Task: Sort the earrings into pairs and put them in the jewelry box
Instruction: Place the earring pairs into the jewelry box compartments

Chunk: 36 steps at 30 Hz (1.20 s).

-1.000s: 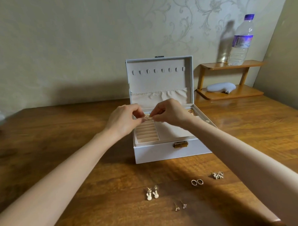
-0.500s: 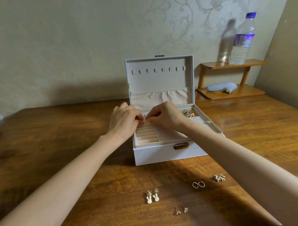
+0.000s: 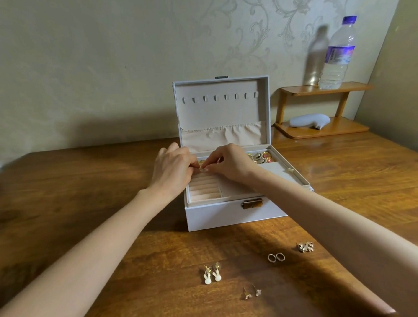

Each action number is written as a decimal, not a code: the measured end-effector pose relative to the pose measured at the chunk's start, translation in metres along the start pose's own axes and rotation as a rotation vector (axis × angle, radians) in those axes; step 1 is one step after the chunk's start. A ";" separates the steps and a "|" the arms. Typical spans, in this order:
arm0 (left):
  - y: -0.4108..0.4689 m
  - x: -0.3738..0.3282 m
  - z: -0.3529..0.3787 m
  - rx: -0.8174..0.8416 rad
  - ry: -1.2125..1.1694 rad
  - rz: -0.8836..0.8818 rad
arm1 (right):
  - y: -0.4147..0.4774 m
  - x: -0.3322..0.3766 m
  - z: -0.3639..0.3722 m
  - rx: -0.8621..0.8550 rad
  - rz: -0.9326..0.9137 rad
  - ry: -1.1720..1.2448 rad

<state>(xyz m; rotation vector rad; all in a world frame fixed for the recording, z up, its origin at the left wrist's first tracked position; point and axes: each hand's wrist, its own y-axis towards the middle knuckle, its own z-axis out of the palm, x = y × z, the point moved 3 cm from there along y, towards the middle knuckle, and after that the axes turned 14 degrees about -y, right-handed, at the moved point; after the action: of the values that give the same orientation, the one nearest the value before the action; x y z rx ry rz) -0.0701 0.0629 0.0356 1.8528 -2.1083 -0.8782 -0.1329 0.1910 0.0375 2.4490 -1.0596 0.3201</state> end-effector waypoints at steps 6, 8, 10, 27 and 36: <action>-0.002 -0.002 -0.002 0.011 0.020 0.018 | 0.001 -0.001 0.002 -0.027 -0.021 -0.111; -0.002 -0.003 -0.002 -0.009 0.026 0.006 | 0.001 -0.001 0.001 -0.047 -0.012 -0.121; -0.002 -0.002 -0.002 -0.019 0.027 -0.006 | 0.000 -0.001 0.001 -0.054 -0.007 -0.128; -0.009 -0.007 -0.011 0.126 0.049 0.039 | -0.005 0.000 -0.002 -0.048 -0.071 -0.233; -0.012 -0.009 -0.012 0.201 0.102 0.035 | -0.010 -0.001 -0.002 -0.009 -0.140 -0.297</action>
<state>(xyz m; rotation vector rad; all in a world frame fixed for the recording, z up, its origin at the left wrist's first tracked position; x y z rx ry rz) -0.0523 0.0669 0.0411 1.9032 -2.2289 -0.5688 -0.1260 0.1987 0.0358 2.6001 -0.9930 -0.0974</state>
